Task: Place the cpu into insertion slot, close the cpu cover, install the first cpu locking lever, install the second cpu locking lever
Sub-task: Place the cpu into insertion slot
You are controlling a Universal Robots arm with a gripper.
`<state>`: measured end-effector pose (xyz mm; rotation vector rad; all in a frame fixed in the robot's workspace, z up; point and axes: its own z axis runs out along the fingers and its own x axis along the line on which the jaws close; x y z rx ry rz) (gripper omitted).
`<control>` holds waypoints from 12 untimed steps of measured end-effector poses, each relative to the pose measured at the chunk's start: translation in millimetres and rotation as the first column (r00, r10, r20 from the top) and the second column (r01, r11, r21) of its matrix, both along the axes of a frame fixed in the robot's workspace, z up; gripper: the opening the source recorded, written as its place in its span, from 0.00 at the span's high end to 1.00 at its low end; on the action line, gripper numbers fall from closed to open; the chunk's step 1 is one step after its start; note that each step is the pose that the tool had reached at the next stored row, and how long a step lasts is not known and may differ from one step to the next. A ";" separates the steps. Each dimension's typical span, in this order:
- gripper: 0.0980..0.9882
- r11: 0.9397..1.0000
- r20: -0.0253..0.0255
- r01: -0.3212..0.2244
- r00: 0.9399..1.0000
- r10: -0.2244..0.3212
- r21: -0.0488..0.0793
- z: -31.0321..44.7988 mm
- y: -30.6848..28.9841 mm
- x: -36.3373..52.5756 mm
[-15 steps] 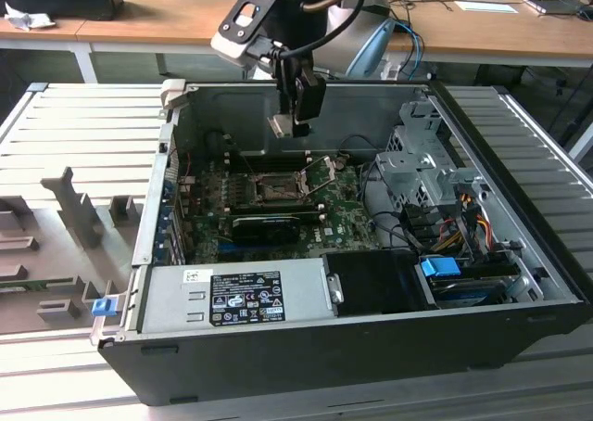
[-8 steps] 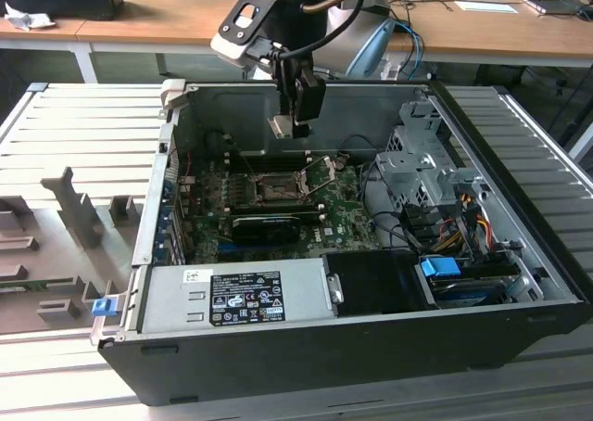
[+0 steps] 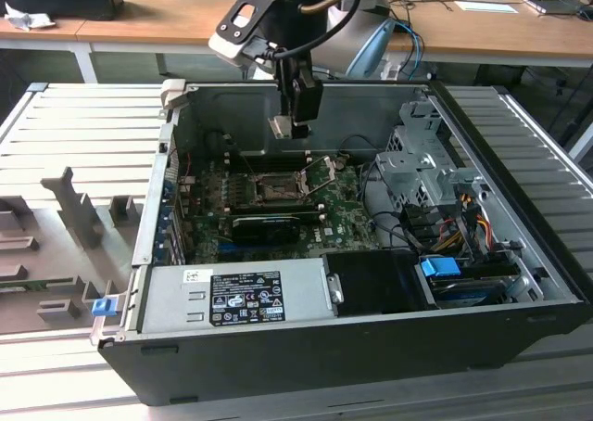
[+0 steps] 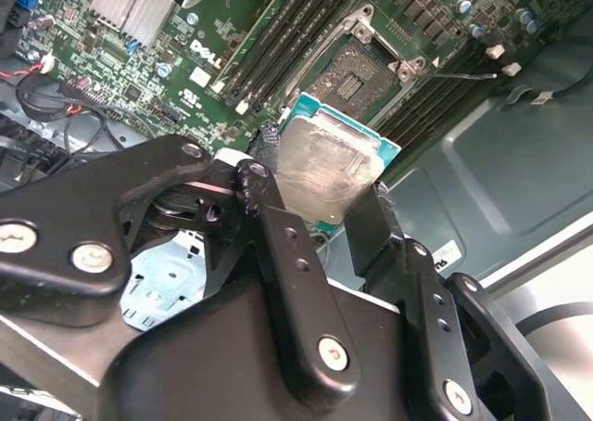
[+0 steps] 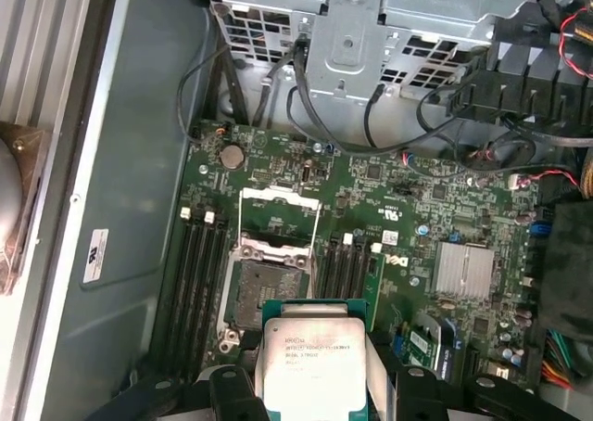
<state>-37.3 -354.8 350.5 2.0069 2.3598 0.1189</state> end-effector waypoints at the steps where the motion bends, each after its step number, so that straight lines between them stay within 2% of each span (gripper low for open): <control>1: 0.52 1.000 0.000 0.005 1.000 -0.005 0.000 -0.1 0.0 0.0; 12: 0.52 0.999 0.000 0.033 0.999 -0.033 0.000 -0.9 0.0 0.0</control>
